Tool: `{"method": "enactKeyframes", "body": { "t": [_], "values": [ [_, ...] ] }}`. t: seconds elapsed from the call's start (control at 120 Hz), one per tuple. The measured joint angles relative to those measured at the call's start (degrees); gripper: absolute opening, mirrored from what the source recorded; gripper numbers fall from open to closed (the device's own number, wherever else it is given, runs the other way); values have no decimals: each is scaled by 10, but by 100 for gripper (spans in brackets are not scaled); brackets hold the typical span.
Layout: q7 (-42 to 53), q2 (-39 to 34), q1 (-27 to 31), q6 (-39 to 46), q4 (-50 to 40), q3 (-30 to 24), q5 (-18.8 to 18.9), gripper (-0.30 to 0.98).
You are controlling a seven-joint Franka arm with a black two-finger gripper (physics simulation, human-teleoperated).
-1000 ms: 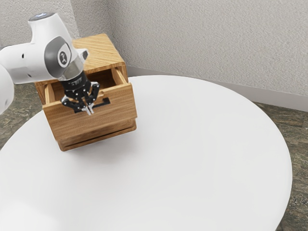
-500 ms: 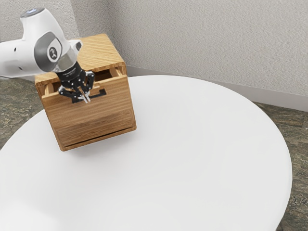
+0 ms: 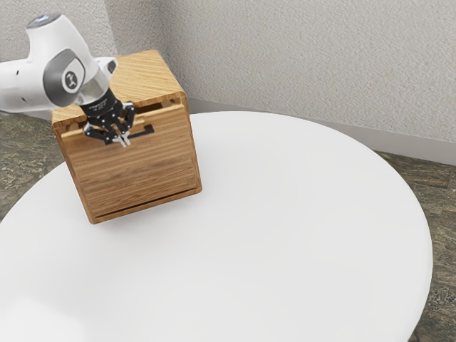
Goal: Push the drawer handle with one arm to close the drawer
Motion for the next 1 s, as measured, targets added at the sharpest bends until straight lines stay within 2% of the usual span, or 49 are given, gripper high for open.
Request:
{"method": "enactKeyframes", "body": {
  "t": [0.35, 0.475, 0.608, 0.667, 0.717, 0.8, 0.842, 0.908, 0.942, 1.0],
  "values": [
    [-10, 61, -11, 6, 28, 8, 58, -7],
    [-14, 77, -25, 7, 38, 30, 76, -7],
    [-18, 83, -36, 7, 39, 36, 84, -6],
    [-24, 82, -62, 1, 35, 36, 76, -5],
    [-29, 73, -102, -13, 31, 35, 62, -5],
    [-37, 25, -166, -52, 9, 36, 16, -3],
    [-41, 0, -230, -79, 6, 67, -3, -1],
    [-40, -44, -454, -132, 7, 241, -23, 7],
    [-35, -53, -570, -160, 19, 348, -24, 14],
    [-14, -38, -721, -207, 68, 521, -13, 27]
  ]
}}
